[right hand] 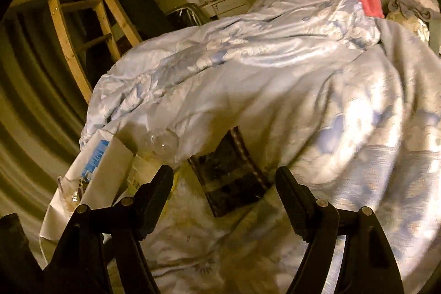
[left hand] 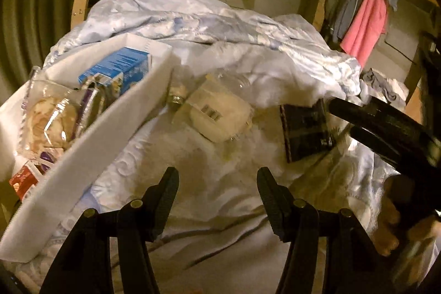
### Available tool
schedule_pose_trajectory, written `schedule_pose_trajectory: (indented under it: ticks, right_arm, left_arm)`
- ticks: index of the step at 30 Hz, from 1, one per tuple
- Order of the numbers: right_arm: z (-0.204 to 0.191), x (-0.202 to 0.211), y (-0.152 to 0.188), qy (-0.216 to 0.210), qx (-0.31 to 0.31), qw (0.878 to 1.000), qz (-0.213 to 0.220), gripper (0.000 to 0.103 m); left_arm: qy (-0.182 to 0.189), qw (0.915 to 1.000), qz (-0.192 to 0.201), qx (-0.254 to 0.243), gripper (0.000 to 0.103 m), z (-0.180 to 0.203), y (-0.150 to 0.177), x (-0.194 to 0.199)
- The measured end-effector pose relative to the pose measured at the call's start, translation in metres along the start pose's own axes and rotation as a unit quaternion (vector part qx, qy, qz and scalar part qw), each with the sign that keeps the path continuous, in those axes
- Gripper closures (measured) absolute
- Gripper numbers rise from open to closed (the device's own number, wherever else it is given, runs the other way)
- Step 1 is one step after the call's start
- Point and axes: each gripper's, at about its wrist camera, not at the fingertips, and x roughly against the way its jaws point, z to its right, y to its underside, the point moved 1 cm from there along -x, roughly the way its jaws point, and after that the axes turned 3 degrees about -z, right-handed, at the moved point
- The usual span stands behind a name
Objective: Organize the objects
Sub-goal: 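Grasp the dark snack wrapper on the duvet with the right gripper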
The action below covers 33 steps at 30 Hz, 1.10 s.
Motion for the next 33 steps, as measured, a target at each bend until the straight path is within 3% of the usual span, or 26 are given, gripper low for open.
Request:
schedule_pose_trajectory:
  ticks: [6,11,19,25,31,33]
  right_arm:
    - [-0.017,-0.060,0.016,0.089,0.067,0.994,-0.012,0.026]
    - [-0.026,-0.068,0.026,0.126,0.101,0.987,-0.008,0.028]
    - [-0.017,-0.077,0.026,0.125,0.080,0.989,-0.028,0.037]
    - [-0.010,-0.073,0.024,0.120,0.064,0.990,-0.025,0.053]
    - [-0.007,-0.051,0.020,0.065,0.049,0.997,0.008,0.061]
    - [-0.012,-0.038,0.018,0.023,0.053,0.998,0.016,0.062]
  left_arm:
    - [-0.015,0.9996,0.009,0.022,0.046,-0.011,0.006,-0.010]
    - [-0.004,0.9993,0.007,0.036,0.046,-0.018,0.007,-0.014]
    - [0.001,0.9991,-0.002,0.042,0.046,-0.020,0.009,-0.020]
    - [0.006,0.9990,0.000,0.045,0.046,-0.021,0.009,-0.019]
    - [0.016,0.9988,0.010,0.045,0.046,-0.020,0.009,-0.016]
    - [0.020,0.9987,0.016,0.045,0.046,-0.020,0.009,-0.014]
